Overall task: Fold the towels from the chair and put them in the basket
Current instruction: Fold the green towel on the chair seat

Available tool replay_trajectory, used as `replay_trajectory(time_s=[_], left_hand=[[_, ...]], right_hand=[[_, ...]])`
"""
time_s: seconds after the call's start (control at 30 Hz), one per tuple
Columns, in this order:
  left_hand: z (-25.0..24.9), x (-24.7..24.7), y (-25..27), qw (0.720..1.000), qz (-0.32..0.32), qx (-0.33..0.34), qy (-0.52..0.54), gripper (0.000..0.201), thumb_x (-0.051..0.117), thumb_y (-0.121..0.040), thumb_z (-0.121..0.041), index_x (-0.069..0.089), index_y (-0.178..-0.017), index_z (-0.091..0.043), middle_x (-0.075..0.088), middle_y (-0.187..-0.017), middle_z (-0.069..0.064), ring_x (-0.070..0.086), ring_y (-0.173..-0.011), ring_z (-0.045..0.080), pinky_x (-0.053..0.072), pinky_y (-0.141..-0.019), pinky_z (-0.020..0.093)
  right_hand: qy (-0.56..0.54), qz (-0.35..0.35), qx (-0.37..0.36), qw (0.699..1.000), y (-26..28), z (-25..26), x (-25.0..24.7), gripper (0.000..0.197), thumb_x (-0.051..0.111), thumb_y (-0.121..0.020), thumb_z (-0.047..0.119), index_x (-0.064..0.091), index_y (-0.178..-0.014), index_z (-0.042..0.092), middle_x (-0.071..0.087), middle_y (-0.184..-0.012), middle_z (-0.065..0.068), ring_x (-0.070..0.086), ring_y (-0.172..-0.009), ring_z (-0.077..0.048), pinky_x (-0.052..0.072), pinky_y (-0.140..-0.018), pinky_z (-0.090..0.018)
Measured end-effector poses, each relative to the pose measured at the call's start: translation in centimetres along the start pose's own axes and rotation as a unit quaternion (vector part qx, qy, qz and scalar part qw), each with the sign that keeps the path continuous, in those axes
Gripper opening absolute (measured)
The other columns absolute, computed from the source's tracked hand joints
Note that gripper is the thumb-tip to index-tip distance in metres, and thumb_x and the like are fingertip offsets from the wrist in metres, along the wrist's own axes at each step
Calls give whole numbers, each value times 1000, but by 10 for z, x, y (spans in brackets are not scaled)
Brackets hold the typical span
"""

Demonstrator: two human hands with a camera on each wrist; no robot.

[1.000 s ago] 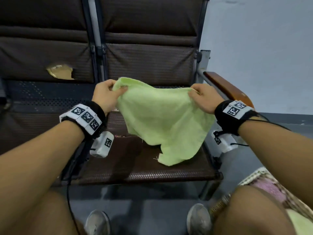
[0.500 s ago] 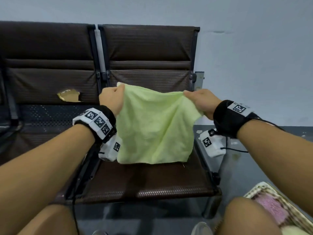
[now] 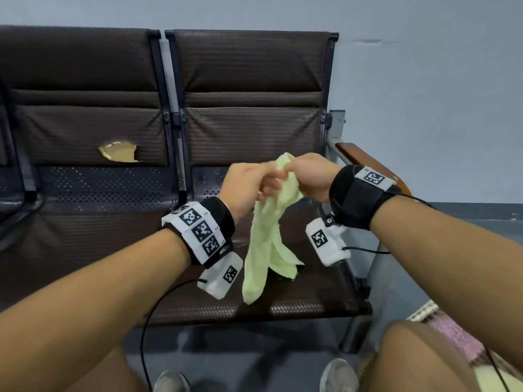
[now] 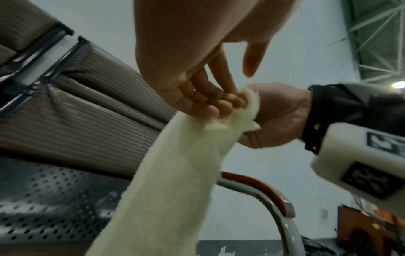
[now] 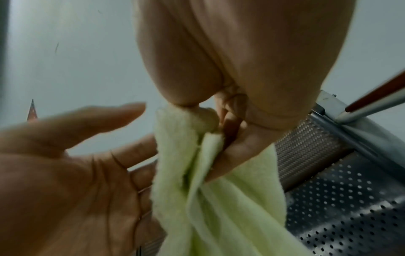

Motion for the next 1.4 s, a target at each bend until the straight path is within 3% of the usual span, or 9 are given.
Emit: replay_trajectory(time_s=[0.1,0.2,0.33,0.53,0.7,0.87,1.0,1.23,1.4], left_hand=[[3,-27,-11,996,-89,-6,-27,34,48,-86,5,64,-111,-10,66,-100,8,61,-85,21,54,-77,41],[19,-24,-23,997,-29,-74,-5,69,43,-75,12,47,-139,-15,61,-111,9,59,-98,23,51,-84,38],[30,-7,-27,974,147,-154,81,52,58,-70,-7,67,-121,-4,71,-114,13,69,-99,30,57,-79,35],[13,-37,-61,999,-2,-33,-16,27,77,-76,5,64,-100,2,70,-102,17,68,-93,28,57,-86,41],[-8,-52,-79,995,-93,36,-19,20,80,-77,0,67,-89,-10,71,-86,6,67,-76,15,59,-73,32],[7,-64,-78,995,-82,40,-40,31,80,-77,-4,73,-106,-12,76,-100,6,73,-94,18,60,-85,33],[82,-61,-54,984,-3,-55,-170,22,75,-84,-12,76,-105,-17,75,-104,1,69,-94,13,56,-84,30],[200,-12,39,880,311,-259,-248,26,56,-95,0,64,-117,-9,66,-113,8,65,-101,23,57,-89,38],[225,-11,53,870,311,-335,-184,32,52,-91,3,63,-119,-6,70,-112,13,68,-103,31,57,-87,41]], right_hand=[[46,0,3,999,4,1,-4,19,45,-88,-4,57,-99,5,47,-96,-14,44,-85,-28,39,-67,-37],[51,76,4,996,11,5,5,39,43,-85,-7,67,-115,-3,63,-95,-18,58,-78,-25,49,-57,-27],[60,84,-19,994,3,14,-6,33,49,-88,0,68,-115,0,66,-101,-14,61,-80,-24,51,-64,-31],[432,29,-83,898,-24,24,-38,18,80,-80,36,74,-75,20,71,-72,4,66,-68,-16,52,-60,-16],[335,-136,-174,916,-39,48,-69,26,76,-83,40,68,-70,18,52,-58,4,47,-55,-10,36,-52,-24],[285,-100,-215,928,-40,38,-61,10,68,-91,31,72,-91,22,65,-78,8,56,-70,-3,44,-64,-22],[349,10,-151,925,-41,-27,-32,14,62,-96,29,75,-94,24,73,-89,-3,64,-77,-6,49,-70,-20],[317,266,123,902,-8,-188,21,25,56,-100,21,66,-120,8,70,-100,-4,68,-87,-16,58,-77,-30],[214,288,180,916,-9,-216,31,27,60,-96,9,65,-120,0,70,-104,-9,65,-93,-21,54,-77,-32]])
Point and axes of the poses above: each hand's wrist, its own y-axis away from the middle knuckle, its own x-axis out of the palm, z = x × y, the point moved 9 cm from there along -y, towards the middle knuckle
